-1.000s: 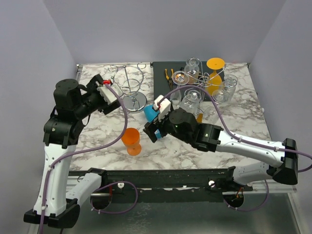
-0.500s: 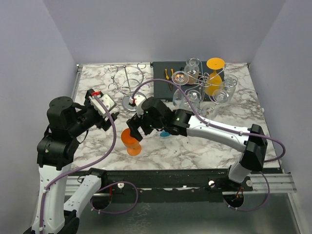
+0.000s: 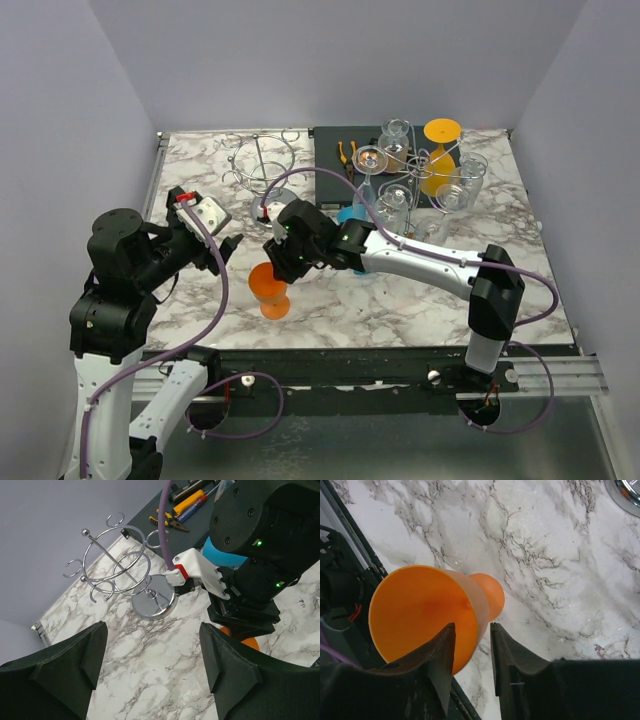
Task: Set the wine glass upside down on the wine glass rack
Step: Pick up the wine glass at the center of the board, then turn the wine glass upside down at the wine rack.
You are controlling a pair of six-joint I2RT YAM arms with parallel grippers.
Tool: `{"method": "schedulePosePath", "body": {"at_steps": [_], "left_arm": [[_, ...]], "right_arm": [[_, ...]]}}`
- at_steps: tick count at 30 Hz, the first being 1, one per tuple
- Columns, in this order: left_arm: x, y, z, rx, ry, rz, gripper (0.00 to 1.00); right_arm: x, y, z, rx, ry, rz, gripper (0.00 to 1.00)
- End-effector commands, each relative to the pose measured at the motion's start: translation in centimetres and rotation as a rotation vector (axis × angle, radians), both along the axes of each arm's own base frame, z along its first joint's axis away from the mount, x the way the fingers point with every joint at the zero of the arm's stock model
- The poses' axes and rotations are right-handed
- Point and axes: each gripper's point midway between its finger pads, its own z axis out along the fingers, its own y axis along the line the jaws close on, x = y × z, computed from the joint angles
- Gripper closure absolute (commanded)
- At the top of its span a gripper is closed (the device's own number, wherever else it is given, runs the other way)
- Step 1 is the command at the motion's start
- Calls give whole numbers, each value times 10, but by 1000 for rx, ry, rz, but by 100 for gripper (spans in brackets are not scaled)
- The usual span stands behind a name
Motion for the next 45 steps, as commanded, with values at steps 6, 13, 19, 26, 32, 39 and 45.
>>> {"method": "schedulePosePath", "body": {"at_steps": [6,13,19,26,32,39,45], "left_arm": [[4,3,22,-58,-1,52,19],[12,-1,38,-114,17,66,20],[17,-7,42,-154,51,58,22],[24,-13,39,-217,115,64,28],[29,-31,38,-319,229,17,29],[31,-43,16,-371,345,-13,28],[37,-47,19,-405,318,-26,30]], "right_arm": [[1,0,25,56,-5,19,92],[18,-38,132,259,-281,-102,99],[24,-89,221,494,-546,-231,99],[14,-123,278,672,-692,-273,99],[6,-130,304,742,-773,-240,99],[0,-130,315,782,-804,-210,99],[-5,-125,313,799,-805,-171,99]]}}
